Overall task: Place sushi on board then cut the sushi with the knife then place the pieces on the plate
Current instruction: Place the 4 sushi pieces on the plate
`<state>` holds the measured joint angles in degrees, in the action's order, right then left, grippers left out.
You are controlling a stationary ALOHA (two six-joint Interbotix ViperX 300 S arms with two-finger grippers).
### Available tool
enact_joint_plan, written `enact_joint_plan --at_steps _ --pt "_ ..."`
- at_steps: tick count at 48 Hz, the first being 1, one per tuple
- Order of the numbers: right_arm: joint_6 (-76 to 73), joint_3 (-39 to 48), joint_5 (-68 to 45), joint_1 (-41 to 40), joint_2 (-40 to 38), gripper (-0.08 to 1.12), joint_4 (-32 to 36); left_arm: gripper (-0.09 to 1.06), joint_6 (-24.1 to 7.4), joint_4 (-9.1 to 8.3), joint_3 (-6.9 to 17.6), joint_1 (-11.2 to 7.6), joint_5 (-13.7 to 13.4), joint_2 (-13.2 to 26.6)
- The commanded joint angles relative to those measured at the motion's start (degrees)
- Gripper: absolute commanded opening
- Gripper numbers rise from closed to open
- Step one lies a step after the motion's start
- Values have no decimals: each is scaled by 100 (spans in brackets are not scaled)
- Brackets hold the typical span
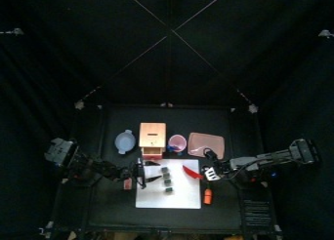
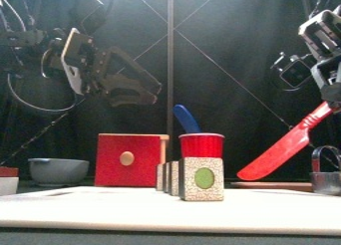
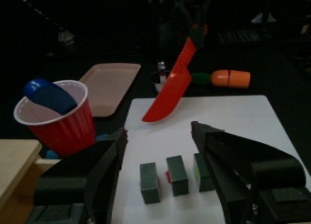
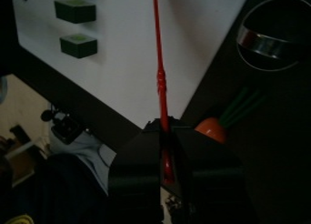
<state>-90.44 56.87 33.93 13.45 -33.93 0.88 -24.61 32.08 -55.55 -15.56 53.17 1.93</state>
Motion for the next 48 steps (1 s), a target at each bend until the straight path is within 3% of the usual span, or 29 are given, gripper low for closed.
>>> enact_joint_plan --at_steps 1,7,15,20,38,44,48 --pt "-870 -105 -26 316 70 40 413 92 -9 -105 35 35 62 -105" --pt "-1380 -123 -176 545 308 49 598 92 0 -246 9 105 62 -105" --pt "-1529 -211 -694 668 879 77 510 92 0 -325 -26 141 53 -105" --pt "-1529 -325 -1028 686 1345 86 387 92 -9 -325 -53 141 53 -123" --pt "-1406 -1011 -1143 756 2487 87 448 92 0 -642 -141 176 62 -149" --pt "-1301 -1187 -624 721 2575 87 765 92 0 -642 -123 167 62 -149" --pt "-1046 -1292 -501 650 2496 87 1362 92 -9 -642 -123 193 62 -149"
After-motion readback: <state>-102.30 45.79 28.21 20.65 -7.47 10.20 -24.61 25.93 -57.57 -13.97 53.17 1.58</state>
